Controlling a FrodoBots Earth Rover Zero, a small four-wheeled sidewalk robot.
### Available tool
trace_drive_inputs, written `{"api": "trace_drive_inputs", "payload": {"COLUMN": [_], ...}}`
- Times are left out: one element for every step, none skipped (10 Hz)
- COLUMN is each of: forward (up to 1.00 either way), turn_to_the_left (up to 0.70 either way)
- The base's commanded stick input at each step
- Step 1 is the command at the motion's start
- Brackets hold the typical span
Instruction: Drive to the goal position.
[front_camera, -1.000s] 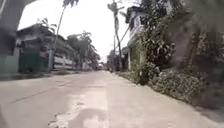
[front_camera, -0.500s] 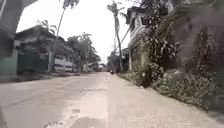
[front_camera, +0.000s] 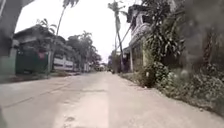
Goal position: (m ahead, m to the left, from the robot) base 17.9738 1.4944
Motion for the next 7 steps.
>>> {"api": "trace_drive_inputs", "payload": {"forward": [0.50,0.50,0.50,0.50,0.50,0.50,0.50], "turn_to_the_left": [0.01,0.01,0.01,0.01,0.01,0.01,0.01]}}
